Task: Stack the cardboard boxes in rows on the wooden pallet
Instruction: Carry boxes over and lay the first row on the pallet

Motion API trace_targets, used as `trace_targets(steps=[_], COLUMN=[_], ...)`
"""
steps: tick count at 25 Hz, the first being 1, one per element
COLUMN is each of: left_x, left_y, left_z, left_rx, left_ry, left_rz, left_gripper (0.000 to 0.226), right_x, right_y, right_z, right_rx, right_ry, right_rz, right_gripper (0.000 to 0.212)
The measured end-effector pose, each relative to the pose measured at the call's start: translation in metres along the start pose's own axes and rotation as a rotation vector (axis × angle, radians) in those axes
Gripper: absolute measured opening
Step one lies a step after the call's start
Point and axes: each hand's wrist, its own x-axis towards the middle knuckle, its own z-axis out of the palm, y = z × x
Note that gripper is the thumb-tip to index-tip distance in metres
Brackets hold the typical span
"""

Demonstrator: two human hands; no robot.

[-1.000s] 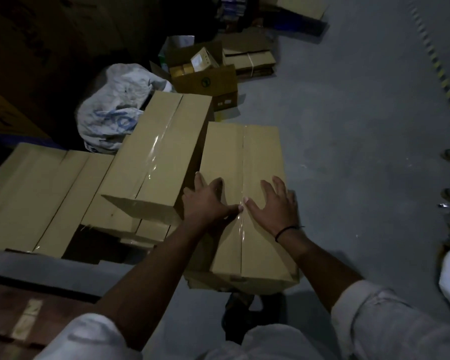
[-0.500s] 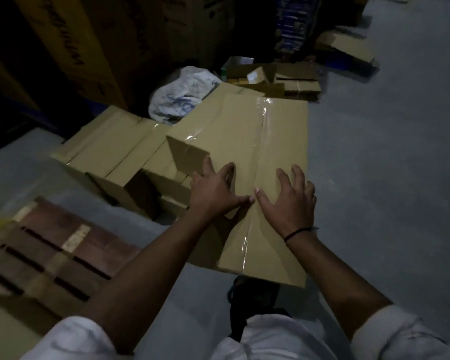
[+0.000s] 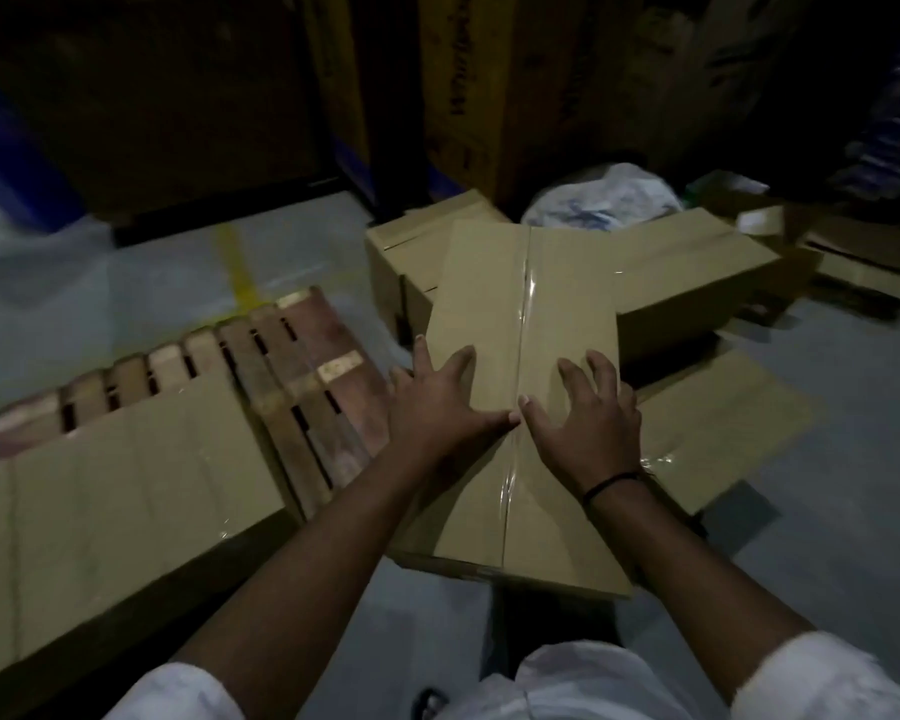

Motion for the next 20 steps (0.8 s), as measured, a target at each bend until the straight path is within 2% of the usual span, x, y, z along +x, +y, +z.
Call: trace_targets(steps=[5,9,20], left_x=[-0.026,-0.038,0.015], left_y=[-0.084,-0.124,-0.155], left_z=[-0.017,-0.021,-0.015], left_rx=[-0.041,-0.039,-0.110], left_ry=[0.111,0.175,0.136], left_rz=[-0.246,-0.390,-0.657], left_gripper=[0.113,0.110,0.109], right_x=[-0.004,0.000,0.078], right_y=[-0.068,-0.102,-0.134], right_z=[0.048,0.086,0.162], right_rx=[0.048,0.074,0.046], right_ry=[-0.155,-0.277,-0.464], right_rz=[-0.197,-0.311,-0.499], right_gripper=[0.071,0.073,0.082])
